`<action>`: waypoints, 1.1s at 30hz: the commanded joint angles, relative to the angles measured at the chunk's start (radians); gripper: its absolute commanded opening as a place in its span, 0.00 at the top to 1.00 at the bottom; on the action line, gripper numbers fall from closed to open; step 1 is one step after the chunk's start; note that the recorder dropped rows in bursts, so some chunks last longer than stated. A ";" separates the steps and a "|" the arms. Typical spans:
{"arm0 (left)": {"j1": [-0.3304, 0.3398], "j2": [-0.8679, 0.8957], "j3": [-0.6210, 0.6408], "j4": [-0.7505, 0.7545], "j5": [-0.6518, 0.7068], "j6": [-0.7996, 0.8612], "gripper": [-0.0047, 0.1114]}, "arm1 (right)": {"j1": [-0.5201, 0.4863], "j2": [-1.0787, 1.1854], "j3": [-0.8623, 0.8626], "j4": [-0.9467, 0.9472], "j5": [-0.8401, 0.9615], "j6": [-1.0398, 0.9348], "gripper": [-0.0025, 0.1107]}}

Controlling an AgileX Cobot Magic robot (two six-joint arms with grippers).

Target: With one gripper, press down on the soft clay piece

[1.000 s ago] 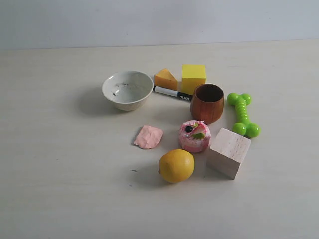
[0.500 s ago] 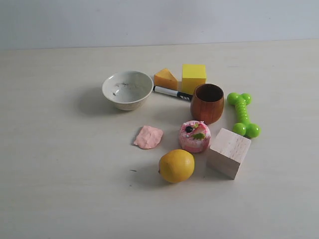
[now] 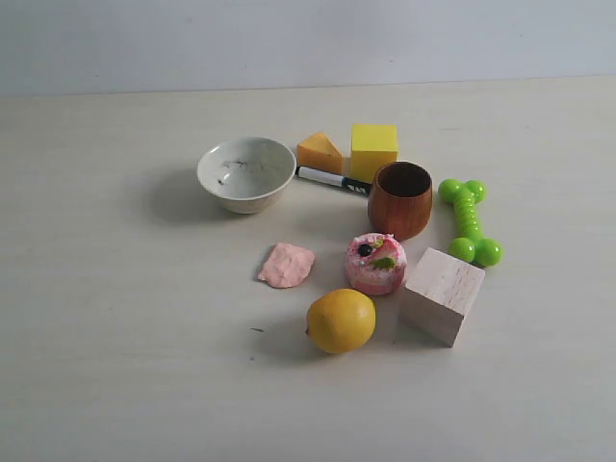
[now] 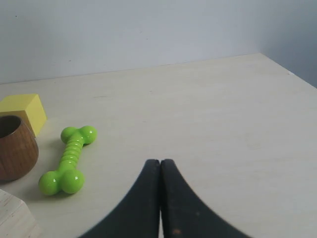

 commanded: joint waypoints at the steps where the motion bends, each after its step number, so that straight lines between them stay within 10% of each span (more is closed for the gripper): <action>1: -0.005 -0.006 -0.074 -0.009 0.034 0.001 0.96 | 0.001 -0.006 0.004 0.002 -0.006 -0.008 0.98; 19: -0.005 0.339 -0.663 -0.111 0.425 0.009 0.96 | 0.001 -0.006 0.004 0.002 -0.006 -0.008 0.98; 33: -0.005 0.349 -0.726 -0.113 0.386 0.009 0.96 | 0.001 -0.006 0.004 0.002 -0.006 -0.008 0.98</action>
